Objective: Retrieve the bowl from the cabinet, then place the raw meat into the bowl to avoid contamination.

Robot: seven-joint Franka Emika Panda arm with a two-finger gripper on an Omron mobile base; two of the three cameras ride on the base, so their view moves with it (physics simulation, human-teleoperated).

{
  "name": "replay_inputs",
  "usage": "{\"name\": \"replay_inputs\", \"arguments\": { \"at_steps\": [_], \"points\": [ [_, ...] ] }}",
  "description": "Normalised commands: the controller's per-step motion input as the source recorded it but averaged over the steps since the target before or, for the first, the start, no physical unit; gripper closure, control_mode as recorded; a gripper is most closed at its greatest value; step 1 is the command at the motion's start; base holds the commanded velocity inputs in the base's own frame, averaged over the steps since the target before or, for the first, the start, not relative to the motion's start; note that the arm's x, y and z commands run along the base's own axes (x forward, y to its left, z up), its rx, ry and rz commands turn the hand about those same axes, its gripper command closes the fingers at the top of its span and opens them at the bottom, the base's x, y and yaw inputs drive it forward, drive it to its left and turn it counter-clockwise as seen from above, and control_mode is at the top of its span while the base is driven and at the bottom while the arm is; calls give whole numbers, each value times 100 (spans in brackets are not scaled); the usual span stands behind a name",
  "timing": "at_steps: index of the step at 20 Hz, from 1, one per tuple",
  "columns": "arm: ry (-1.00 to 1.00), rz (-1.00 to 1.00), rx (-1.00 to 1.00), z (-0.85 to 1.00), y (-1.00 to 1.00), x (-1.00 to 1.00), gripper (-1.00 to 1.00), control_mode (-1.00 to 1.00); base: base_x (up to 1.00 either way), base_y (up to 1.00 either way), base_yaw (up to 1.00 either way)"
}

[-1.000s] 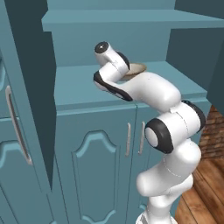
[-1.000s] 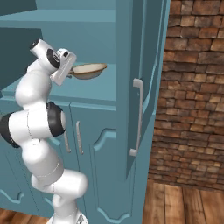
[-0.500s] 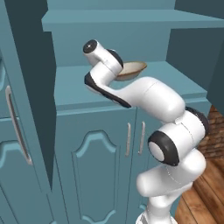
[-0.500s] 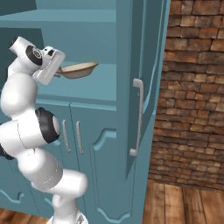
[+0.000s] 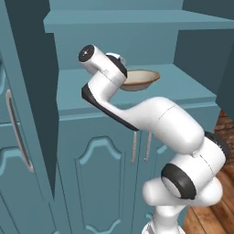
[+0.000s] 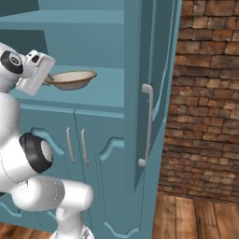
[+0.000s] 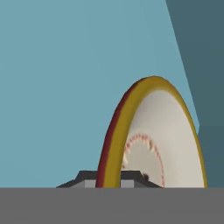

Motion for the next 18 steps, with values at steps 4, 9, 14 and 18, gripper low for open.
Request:
{"name": "replay_inputs", "arguments": {
  "at_steps": [4,9,14,18],
  "points": [
    [1,-5,8,31,0,-74,100,-100,0,0,0],
    [-4,-1,5,17,0,-84,100,-100,0,0,0],
    [-3,4,7,-5,-6,-66,100,-100,0,0,0],
    [-2,19,13,-19,-48,-39,100,-100,0,0,0]
  ]
}}
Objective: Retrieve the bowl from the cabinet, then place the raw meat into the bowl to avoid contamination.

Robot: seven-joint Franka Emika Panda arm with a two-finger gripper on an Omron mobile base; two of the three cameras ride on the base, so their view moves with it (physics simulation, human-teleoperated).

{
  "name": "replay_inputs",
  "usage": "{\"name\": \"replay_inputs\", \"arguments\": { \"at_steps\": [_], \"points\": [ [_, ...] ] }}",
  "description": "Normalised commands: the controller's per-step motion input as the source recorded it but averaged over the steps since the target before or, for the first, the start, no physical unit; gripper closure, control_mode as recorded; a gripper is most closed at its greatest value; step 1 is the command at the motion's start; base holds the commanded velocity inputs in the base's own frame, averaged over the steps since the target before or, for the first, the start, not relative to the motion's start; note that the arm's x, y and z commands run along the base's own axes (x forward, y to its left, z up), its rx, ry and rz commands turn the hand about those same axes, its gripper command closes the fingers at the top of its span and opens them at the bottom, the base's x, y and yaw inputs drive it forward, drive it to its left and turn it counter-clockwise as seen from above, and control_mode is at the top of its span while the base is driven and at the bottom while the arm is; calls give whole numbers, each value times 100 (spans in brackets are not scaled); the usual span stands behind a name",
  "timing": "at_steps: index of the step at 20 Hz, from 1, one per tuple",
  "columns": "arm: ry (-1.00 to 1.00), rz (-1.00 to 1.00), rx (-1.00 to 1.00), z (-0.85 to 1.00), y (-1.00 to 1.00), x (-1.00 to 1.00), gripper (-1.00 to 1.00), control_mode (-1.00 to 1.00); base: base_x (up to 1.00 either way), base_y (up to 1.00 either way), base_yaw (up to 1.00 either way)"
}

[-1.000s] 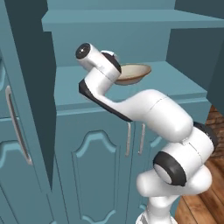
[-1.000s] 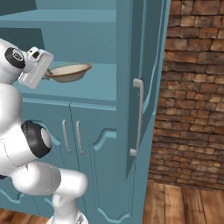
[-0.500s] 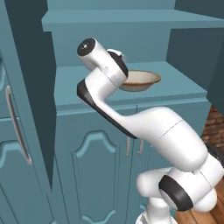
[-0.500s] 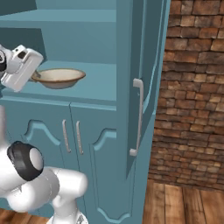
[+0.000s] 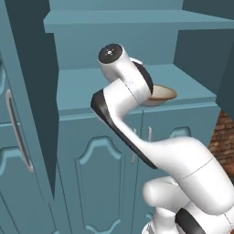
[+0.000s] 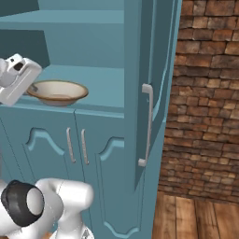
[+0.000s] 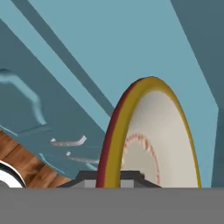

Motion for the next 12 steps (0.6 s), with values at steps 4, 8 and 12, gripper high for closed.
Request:
{"name": "replay_inputs", "arguments": {
  "at_steps": [4,8,12],
  "points": [
    [-2,20,7,-13,-41,-13,100,-100,0,0,0],
    [0,1,0,0,0,0,100,-100,0,0,0],
    [0,0,0,0,0,0,100,-100,0,0,0]
  ]
}}
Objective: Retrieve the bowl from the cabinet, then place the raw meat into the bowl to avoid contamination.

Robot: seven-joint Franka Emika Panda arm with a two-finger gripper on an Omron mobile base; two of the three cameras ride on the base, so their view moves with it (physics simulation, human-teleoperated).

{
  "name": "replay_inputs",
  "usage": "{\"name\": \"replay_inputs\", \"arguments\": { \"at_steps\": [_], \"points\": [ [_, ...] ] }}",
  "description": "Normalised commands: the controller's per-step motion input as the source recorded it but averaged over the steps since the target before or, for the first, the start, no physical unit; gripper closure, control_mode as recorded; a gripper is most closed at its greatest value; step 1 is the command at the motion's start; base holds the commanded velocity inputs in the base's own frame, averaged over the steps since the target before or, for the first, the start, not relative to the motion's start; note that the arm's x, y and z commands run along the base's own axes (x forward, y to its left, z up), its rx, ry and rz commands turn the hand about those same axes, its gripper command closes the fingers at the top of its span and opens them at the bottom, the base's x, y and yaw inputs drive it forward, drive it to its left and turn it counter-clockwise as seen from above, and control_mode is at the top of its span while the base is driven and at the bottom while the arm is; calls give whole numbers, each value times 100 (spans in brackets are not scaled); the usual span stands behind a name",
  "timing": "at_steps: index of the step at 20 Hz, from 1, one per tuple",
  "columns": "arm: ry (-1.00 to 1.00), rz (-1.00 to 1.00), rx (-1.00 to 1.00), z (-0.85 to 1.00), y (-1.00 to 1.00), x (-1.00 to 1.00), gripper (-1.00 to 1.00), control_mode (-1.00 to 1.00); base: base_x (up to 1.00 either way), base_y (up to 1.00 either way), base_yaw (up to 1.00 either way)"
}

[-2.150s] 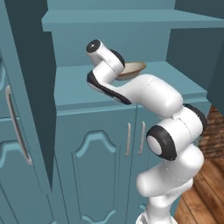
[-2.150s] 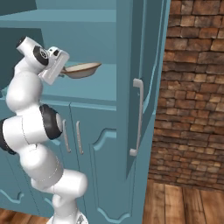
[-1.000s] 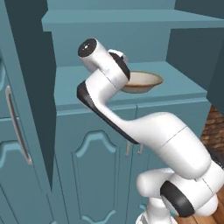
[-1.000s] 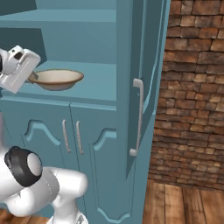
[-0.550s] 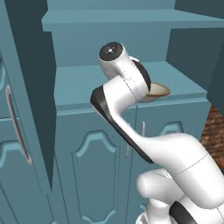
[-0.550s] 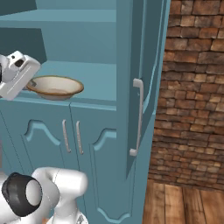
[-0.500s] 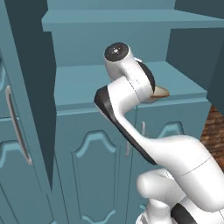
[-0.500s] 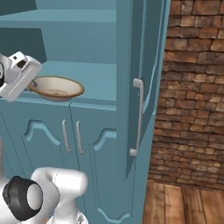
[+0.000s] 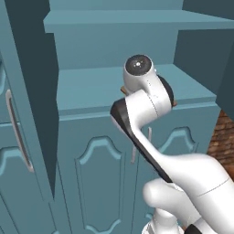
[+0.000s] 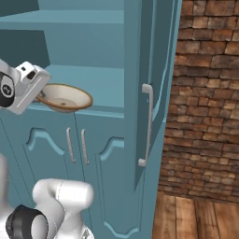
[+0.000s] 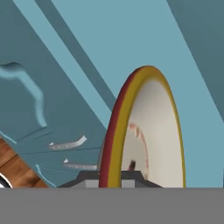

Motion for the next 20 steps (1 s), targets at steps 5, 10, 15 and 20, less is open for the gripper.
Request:
{"name": "replay_inputs", "arguments": {
  "at_steps": [5,10,15,20],
  "points": [
    [0,0,0,0,0,0,100,-100,0,0,0],
    [0,0,0,0,0,-2,100,-100,0,0,0],
    [0,-3,1,-1,0,-56,100,-100,0,0,0],
    [0,-4,2,-5,0,-70,100,-100,0,0,0]
  ]
}}
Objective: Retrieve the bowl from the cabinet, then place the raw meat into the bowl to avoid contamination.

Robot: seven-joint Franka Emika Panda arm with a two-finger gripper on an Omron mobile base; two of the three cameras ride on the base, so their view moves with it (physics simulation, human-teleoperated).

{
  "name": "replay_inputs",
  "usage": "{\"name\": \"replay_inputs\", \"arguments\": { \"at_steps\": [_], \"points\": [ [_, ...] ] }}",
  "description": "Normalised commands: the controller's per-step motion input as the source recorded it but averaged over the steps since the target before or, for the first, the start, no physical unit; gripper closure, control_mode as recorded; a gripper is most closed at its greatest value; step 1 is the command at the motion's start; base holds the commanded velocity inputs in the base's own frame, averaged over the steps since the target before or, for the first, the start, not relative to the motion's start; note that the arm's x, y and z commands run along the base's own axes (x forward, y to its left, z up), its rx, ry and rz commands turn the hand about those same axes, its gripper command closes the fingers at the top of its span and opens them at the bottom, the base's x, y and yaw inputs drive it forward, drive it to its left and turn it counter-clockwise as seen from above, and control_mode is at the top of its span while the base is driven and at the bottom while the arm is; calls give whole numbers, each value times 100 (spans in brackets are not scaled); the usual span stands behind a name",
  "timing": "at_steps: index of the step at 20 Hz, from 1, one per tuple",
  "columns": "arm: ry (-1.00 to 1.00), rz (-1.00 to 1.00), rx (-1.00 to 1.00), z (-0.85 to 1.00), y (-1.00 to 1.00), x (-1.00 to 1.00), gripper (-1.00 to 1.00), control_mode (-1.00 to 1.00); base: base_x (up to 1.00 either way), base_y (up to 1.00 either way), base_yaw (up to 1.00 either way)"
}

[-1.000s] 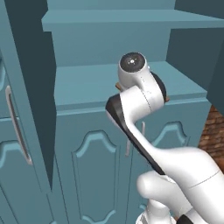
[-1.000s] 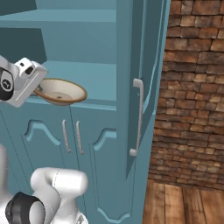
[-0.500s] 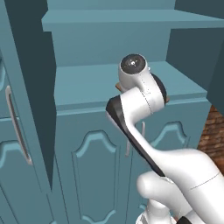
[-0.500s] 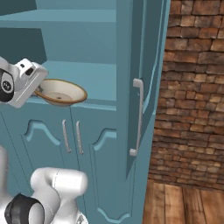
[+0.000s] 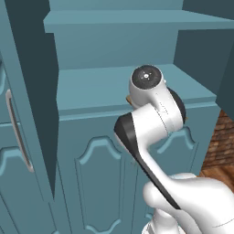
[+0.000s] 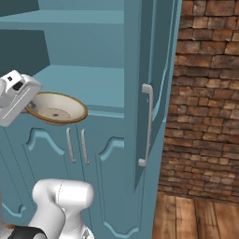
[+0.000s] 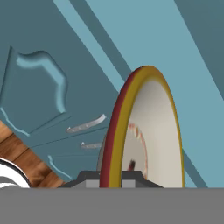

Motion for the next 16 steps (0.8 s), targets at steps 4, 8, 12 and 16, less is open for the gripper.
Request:
{"name": "replay_inputs", "arguments": {
  "at_steps": [4,8,12,16],
  "points": [
    [0,-5,1,-7,4,-52,100,-100,0,0,0],
    [0,-2,0,0,2,0,100,-100,0,0,0],
    [0,0,0,0,0,0,100,-100,0,0,0],
    [0,0,0,0,0,0,100,-100,0,0,0]
  ]
}}
